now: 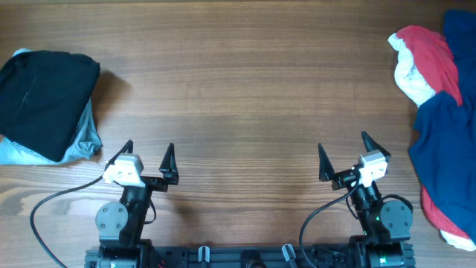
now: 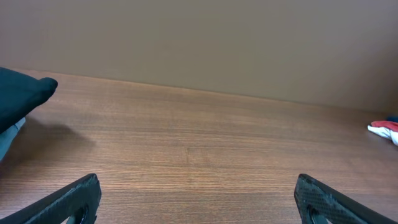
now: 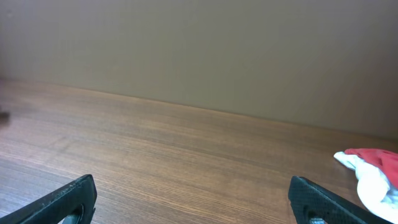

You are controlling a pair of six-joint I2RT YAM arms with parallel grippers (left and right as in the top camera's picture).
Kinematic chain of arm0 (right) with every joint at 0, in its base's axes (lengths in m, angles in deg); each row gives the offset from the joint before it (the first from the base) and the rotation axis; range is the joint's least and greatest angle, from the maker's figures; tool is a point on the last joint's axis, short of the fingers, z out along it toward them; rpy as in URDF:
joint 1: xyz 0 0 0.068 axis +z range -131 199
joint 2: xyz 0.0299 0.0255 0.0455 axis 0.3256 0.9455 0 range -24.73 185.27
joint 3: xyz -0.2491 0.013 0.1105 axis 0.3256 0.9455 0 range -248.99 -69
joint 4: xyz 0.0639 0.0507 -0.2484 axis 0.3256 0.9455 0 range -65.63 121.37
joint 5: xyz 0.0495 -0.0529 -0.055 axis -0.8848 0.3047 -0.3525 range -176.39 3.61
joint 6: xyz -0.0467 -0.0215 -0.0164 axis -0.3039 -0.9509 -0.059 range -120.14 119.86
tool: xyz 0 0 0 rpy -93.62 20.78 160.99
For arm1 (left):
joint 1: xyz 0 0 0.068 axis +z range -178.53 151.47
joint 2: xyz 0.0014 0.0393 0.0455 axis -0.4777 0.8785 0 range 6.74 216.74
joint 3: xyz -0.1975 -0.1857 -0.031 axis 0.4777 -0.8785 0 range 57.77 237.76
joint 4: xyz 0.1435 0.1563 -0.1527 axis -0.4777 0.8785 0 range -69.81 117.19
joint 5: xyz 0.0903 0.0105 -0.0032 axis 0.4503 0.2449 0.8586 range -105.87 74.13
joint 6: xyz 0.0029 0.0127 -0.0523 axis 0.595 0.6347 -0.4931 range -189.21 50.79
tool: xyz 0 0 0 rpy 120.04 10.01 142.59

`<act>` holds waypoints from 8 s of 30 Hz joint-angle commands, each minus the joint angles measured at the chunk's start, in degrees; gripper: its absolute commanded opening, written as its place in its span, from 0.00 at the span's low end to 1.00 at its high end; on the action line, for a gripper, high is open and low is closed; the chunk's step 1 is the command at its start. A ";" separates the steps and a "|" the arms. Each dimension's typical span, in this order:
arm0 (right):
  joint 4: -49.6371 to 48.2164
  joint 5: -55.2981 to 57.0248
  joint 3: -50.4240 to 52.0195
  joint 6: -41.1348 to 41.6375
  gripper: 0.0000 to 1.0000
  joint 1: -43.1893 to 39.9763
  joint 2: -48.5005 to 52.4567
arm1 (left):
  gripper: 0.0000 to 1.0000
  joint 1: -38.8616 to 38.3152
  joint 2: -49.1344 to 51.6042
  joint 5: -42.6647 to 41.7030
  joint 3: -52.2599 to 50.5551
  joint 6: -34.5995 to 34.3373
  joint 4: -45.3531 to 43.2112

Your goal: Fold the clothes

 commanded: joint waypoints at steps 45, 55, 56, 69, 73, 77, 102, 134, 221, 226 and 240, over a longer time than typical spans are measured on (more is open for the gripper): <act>-0.85 -0.94 -0.68 9.27 0.99 0.22 -0.46 | 1.00 0.52 -0.35 -0.74 -0.35 -7.15 0.04; 12.52 11.65 -21.29 10.16 1.00 0.22 15.58 | 1.00 0.52 5.81 -2.16 12.55 -10.80 12.76; 14.08 11.65 -24.48 10.14 1.00 0.22 19.80 | 1.00 0.52 8.90 -2.19 15.39 -10.80 14.69; 27.17 21.31 -53.59 9.01 0.99 -2.62 74.29 | 1.00 0.52 47.19 -2.21 42.40 -10.80 38.14; 24.28 32.85 -53.59 13.27 1.00 -10.14 84.96 | 1.00 0.52 51.47 -3.37 42.40 -11.02 39.19; 20.76 32.79 -53.59 13.40 0.99 -18.51 93.53 | 1.00 0.52 51.78 -3.56 42.40 -11.02 39.15; 34.71 -5.88 -66.40 0.37 0.04 -26.45 73.05 | 1.00 0.52 51.78 -3.56 42.40 -11.02 39.17; 33.03 14.82 -65.48 17.29 0.95 6.58 72.08 | 1.00 -1.66 54.71 -8.87 42.40 -11.93 29.07; 57.37 25.73 -63.80 24.72 0.99 -4.31 76.24 | 0.15 11.10 70.42 8.55 42.36 -19.74 24.98; 58.49 22.49 -63.69 20.96 0.82 -4.31 80.52 | 1.00 9.33 68.94 -12.24 42.36 -20.68 37.18; 43.43 4.00 -63.69 6.75 0.15 -4.28 108.91 | 1.00 -8.92 78.93 -13.62 42.34 -26.43 34.27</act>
